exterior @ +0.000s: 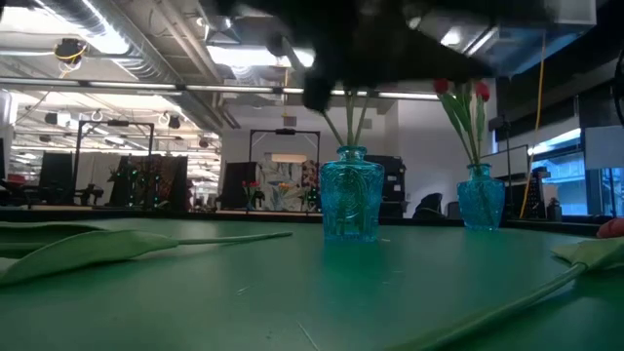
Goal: Sort flowers into vase by color
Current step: Put the pink tulip into the green vase
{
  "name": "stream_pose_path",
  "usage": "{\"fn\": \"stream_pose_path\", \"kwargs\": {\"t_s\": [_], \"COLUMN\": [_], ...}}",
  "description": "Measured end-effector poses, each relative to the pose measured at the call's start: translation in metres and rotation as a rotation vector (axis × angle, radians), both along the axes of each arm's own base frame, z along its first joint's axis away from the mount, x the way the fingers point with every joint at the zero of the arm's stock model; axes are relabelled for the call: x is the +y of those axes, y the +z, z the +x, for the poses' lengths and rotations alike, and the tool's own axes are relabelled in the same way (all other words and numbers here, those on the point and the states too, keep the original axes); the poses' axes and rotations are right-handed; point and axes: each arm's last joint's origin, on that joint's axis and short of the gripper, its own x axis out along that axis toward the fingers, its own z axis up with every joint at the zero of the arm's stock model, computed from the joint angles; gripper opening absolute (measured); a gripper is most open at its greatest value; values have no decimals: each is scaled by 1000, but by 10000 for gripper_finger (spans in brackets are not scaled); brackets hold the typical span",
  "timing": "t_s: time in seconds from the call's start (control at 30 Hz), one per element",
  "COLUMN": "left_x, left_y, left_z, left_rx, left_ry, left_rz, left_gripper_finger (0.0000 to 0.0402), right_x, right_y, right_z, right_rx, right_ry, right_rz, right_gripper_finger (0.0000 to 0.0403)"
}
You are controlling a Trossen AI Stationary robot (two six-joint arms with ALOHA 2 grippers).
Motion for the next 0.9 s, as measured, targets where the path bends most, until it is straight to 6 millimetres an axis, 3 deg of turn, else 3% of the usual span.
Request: {"fn": "stream_pose_path", "kwargs": {"t_s": [0.23,0.53,0.67,0.9], "left_x": [13,20,17,16], "left_y": [-13,-48,-53,-79], "left_z": [41,50,54,77], "left_rx": [62,113,122,191], "left_ry": [113,160,160,198], "left_rz": [-8,-72,-62,-14], "left_gripper_finger": [169,169,169,169], "right_x": [-21,-28,-28,-28], "right_y": [12,13,13,13], "right_z": [-7,-8,-8,-8], "right_rx": [-23,-44,-47,-44], "right_ry": [-153,-240,-249,-265], "right_rz": [-85,-166,-170,-165], "right_gripper_finger": [214,214,214,214]}}
